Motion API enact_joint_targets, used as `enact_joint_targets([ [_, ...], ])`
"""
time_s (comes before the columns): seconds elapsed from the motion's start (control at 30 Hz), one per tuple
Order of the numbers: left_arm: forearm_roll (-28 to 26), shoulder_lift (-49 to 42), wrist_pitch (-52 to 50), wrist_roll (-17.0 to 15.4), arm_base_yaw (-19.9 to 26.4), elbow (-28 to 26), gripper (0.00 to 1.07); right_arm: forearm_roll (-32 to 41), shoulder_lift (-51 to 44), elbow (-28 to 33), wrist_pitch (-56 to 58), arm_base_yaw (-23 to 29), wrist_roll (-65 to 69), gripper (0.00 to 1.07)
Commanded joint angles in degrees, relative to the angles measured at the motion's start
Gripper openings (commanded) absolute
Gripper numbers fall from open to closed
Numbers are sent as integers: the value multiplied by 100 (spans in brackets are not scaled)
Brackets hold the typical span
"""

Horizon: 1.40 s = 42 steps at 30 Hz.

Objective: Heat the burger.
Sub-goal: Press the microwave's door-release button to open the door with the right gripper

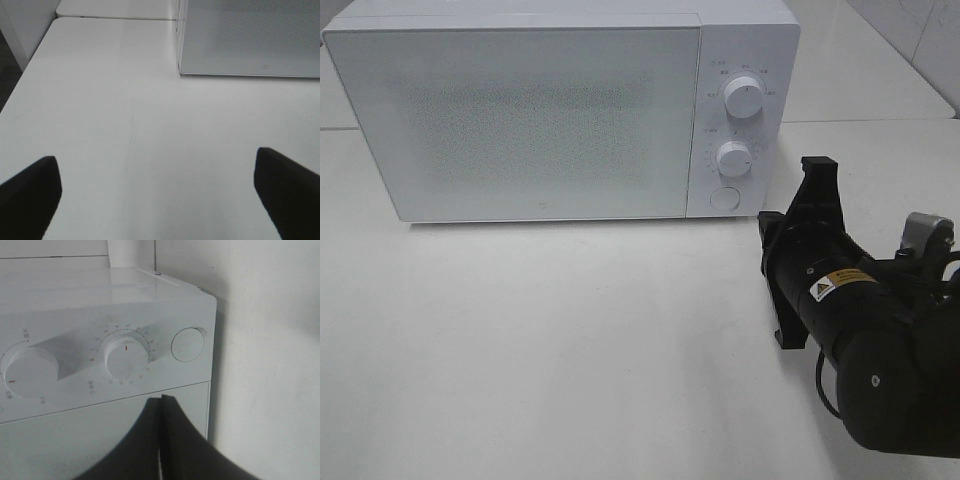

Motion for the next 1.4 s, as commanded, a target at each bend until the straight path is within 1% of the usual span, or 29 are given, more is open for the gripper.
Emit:
enact_joint_targets([
  [0.03, -34, -109, -34, -23, 6, 23, 98, 40, 11, -57, -120, 0, 40, 0],
  [0.13, -34, -109, -34, -23, 6, 23, 98, 52, 86, -155, 80, -11, 40, 0],
  [0.47, -34, -109, -34, -23, 6, 23, 98, 69, 556, -607, 155, -40, 166, 0],
  [0.53, -34, -109, -34, -23, 6, 23, 98, 11, 676, -751, 258, -183, 160, 0],
  [0.63, -34, -109, -34, -23, 6, 23, 98, 11, 705, -802, 315, -223, 160, 0],
  [0.7, -34, -109, -34, -23, 6, 23, 98, -103, 848, -997, 372, -430, 97, 0],
  [0.73, -34, -109, -34, -23, 6, 23, 98, -103, 848, -997, 372, -430, 97, 0],
  [0.87, -34, -109, -34, -23, 6, 23, 98, -132, 877, -1169, 751, -630, -23, 0],
  [1.0, -34, -109, -34, -23, 6, 23, 98, -476, 877, -1387, 1077, -928, -149, 0],
  [1.23, -34, -109, -34, -23, 6, 23, 98, -539, 888, -1656, 1381, -1094, -401, 0],
  [1.4, -34, -109, -34, -23, 6, 23, 98, -579, 1140, -1891, 1375, -1146, -367, 0],
])
